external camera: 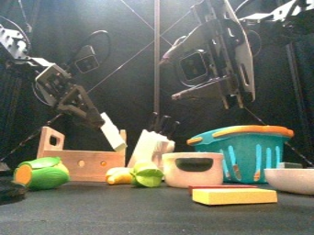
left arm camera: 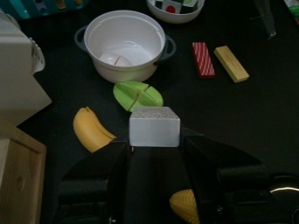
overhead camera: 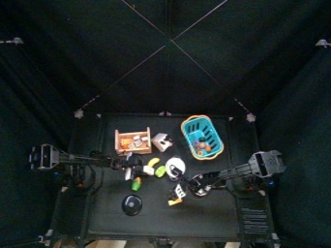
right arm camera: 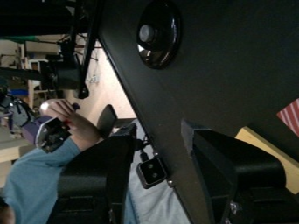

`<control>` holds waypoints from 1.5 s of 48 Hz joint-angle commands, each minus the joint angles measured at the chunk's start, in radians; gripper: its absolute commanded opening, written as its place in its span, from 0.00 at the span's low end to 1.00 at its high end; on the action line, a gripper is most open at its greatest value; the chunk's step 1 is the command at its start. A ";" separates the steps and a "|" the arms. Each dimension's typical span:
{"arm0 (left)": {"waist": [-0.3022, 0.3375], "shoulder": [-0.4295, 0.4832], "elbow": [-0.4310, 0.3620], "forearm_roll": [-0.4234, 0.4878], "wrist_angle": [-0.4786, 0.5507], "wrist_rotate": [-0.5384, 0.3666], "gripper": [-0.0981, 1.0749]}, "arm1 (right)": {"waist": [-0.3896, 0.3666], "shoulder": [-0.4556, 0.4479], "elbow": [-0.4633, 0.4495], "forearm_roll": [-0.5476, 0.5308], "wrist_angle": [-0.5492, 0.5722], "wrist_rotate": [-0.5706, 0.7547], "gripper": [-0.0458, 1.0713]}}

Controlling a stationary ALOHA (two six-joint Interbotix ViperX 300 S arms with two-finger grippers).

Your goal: Place egg near salmon and rice near rice

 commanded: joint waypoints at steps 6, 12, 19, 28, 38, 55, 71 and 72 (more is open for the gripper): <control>0.003 -0.002 -0.012 -0.002 -0.003 0.000 0.56 | -0.026 -0.044 0.031 0.057 0.005 0.006 0.77; 0.003 -0.005 -0.005 -0.003 -0.003 0.000 0.56 | -0.051 -0.048 0.008 -0.021 0.012 0.003 0.77; 0.003 -0.011 0.005 -0.003 -0.003 0.000 0.56 | -0.048 -0.049 -0.038 -0.143 0.080 -0.023 0.76; 0.003 -0.012 0.006 -0.003 -0.003 0.000 0.56 | 0.029 -0.044 -0.103 -0.287 0.325 -0.058 0.77; 0.003 -0.012 0.006 -0.015 -0.003 0.000 0.56 | 0.094 -0.043 -0.141 -0.123 0.436 -0.017 0.78; 0.003 -0.012 0.005 -0.021 -0.003 0.000 0.56 | 0.089 -0.087 -0.089 0.178 0.351 -0.061 0.77; 0.003 -0.012 0.000 -0.021 -0.003 0.002 0.56 | 0.086 -0.160 -0.080 0.236 0.348 -0.063 0.77; 0.003 -0.012 0.000 -0.021 -0.003 0.000 0.56 | 0.086 -0.163 -0.081 0.236 0.348 -0.063 0.77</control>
